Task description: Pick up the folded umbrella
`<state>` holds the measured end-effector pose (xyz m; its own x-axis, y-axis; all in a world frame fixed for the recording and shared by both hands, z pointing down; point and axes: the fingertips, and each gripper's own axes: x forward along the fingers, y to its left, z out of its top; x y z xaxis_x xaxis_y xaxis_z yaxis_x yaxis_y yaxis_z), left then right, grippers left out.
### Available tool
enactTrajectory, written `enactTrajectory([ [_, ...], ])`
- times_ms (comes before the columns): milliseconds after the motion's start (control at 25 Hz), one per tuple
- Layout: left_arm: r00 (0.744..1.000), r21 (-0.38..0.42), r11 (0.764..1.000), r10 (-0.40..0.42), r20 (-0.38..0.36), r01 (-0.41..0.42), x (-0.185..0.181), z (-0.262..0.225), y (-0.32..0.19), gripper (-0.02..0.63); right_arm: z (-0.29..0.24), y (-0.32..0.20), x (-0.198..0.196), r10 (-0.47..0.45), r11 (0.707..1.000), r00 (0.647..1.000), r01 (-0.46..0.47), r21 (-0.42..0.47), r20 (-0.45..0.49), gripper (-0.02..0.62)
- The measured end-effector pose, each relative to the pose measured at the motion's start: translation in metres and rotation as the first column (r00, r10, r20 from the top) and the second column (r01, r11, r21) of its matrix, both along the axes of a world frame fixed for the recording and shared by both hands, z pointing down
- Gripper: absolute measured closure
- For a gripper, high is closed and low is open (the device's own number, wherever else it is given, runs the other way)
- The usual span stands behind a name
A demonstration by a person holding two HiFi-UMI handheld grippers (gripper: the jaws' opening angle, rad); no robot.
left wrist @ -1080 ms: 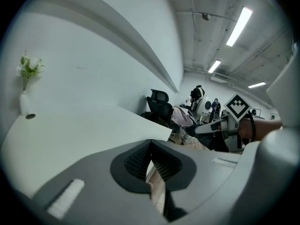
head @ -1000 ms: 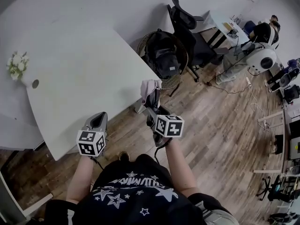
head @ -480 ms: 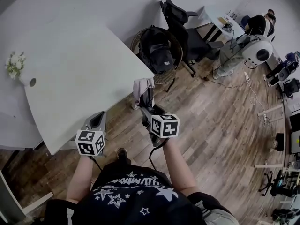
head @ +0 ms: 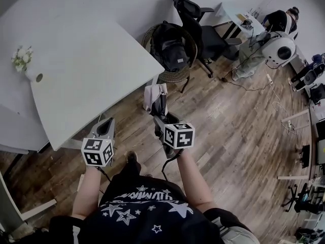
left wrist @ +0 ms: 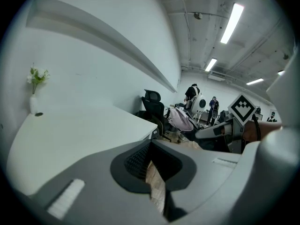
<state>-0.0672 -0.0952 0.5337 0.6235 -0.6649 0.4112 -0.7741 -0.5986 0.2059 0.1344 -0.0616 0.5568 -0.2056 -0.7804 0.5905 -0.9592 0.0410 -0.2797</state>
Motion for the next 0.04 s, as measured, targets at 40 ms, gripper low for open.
enactTrajectory([
  [40, 1.000, -0.001, 1.000, -0.002, 0.000, 0.002, 0.0000, -0.0005, 0.0072, 0.603, -0.0002, 0.0071, -0.0001, -0.002, 1.000, 1.000, 0.002, -0.001, 0.001, 0.362],
])
